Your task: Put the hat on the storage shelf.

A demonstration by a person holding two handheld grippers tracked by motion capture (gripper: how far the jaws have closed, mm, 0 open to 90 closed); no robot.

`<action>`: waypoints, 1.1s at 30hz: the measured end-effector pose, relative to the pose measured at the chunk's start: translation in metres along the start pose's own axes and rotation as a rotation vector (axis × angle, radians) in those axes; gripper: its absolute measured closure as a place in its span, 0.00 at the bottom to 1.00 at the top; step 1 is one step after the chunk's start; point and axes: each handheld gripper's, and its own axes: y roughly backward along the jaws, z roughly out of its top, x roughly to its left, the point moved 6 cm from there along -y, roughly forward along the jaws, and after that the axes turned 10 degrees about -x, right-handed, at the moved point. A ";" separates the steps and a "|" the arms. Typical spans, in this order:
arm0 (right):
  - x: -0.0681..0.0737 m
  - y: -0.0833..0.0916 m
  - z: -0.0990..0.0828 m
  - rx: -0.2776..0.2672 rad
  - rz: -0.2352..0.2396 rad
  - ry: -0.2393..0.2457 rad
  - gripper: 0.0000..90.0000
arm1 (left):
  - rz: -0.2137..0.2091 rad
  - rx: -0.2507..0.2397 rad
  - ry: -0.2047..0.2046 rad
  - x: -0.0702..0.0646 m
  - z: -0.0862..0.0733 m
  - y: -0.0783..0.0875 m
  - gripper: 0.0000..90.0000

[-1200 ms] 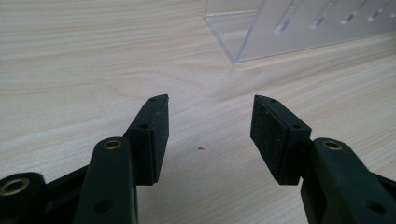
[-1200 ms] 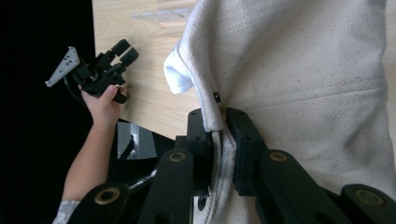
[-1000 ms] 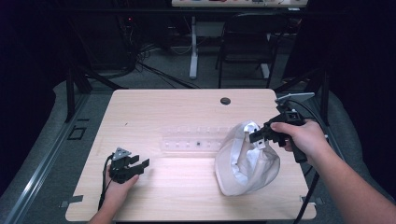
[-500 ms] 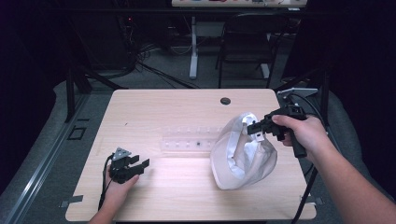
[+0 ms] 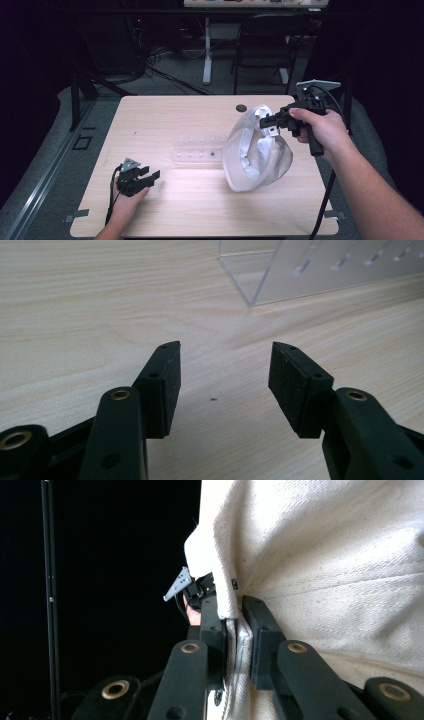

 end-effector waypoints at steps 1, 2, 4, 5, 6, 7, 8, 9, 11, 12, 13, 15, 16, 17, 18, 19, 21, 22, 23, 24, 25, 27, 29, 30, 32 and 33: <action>0.000 0.000 0.000 0.000 0.000 0.000 0.90 | 0.000 0.000 0.000 0.000 0.000 0.000 0.53; 0.002 -0.002 0.003 -0.004 0.000 0.000 0.90 | -0.001 -0.002 0.001 0.000 0.000 0.000 0.53; 0.004 -0.003 0.004 -0.007 -0.002 0.000 0.90 | -0.001 -0.002 0.001 0.000 0.000 0.000 0.53; 0.007 -0.006 0.007 -0.009 -0.005 0.003 0.90 | -0.002 -0.002 0.000 0.000 0.000 0.000 0.53; 0.007 -0.006 0.007 -0.009 -0.005 0.003 0.90 | -0.002 -0.001 0.001 0.000 0.000 0.000 0.53; 0.009 -0.009 0.009 -0.012 -0.004 -0.001 0.90 | -0.004 -0.003 0.000 -0.001 0.000 -0.001 0.53; 0.010 -0.010 0.011 -0.011 -0.010 0.006 0.90 | -0.002 -0.007 -0.001 -0.001 0.000 -0.001 0.53; 0.012 -0.011 0.012 -0.014 -0.013 0.006 0.90 | -0.003 -0.007 -0.002 -0.001 0.000 -0.001 0.53; 0.014 -0.013 0.016 -0.019 -0.015 0.003 0.90 | -0.007 -0.002 -0.002 -0.001 0.000 -0.001 0.53; 0.014 -0.013 0.016 -0.019 -0.015 0.003 0.90 | -0.007 -0.002 -0.002 -0.001 0.000 -0.001 0.53; 0.017 -0.014 0.019 -0.023 -0.020 0.003 0.90 | -0.006 -0.003 -0.001 -0.001 0.000 -0.001 0.53; 0.019 -0.016 0.022 -0.027 -0.021 0.002 0.90 | -0.006 -0.003 -0.001 -0.001 0.000 -0.001 0.53; 0.019 -0.016 0.022 -0.027 -0.021 0.002 0.90 | -0.004 -0.006 -0.001 -0.001 0.000 -0.001 0.53; 0.021 -0.018 0.025 -0.032 -0.021 0.002 0.90 | -0.007 -0.004 -0.001 -0.001 0.000 -0.001 0.53; 0.021 -0.018 0.025 -0.032 -0.021 0.002 0.90 | -0.007 -0.004 -0.001 -0.001 0.000 -0.001 0.53; 0.023 -0.020 0.029 -0.047 -0.018 -0.002 0.90 | -0.008 -0.003 -0.001 -0.001 0.000 -0.001 0.53; 0.025 -0.022 0.032 -0.049 -0.025 0.001 0.90 | -0.008 -0.003 -0.001 -0.001 0.000 -0.001 0.53; 0.025 -0.022 0.032 -0.049 -0.025 0.001 0.90 | -0.008 -0.003 -0.001 -0.001 0.000 -0.001 0.53; 0.027 -0.025 0.035 -0.058 -0.030 -0.007 0.90 | -0.008 -0.003 -0.001 -0.001 0.000 -0.001 0.53; 0.028 -0.027 0.036 -0.057 -0.031 -0.006 0.90 | -0.009 -0.004 -0.001 -0.001 0.000 -0.001 0.53; 0.028 -0.027 0.036 -0.057 -0.031 -0.006 0.90 | -0.009 -0.004 -0.001 -0.001 0.000 -0.001 0.53; 0.031 -0.032 0.041 -0.070 -0.036 -0.006 0.90 | -0.009 -0.002 0.000 -0.001 0.000 -0.001 0.53; 0.031 -0.033 0.041 -0.067 -0.039 -0.002 0.90 | -0.009 -0.002 0.000 -0.001 0.000 -0.001 0.53; 0.033 -0.037 0.043 -0.073 -0.046 -0.004 0.90 | -0.011 -0.004 -0.001 -0.001 0.000 -0.001 0.53; 0.034 -0.039 0.044 -0.073 -0.047 -0.005 0.90 | -0.011 -0.004 0.000 -0.001 0.000 -0.001 0.53; 0.035 -0.041 0.045 -0.072 -0.048 -0.004 0.90 | -0.012 -0.004 -0.001 -0.001 0.000 -0.001 0.53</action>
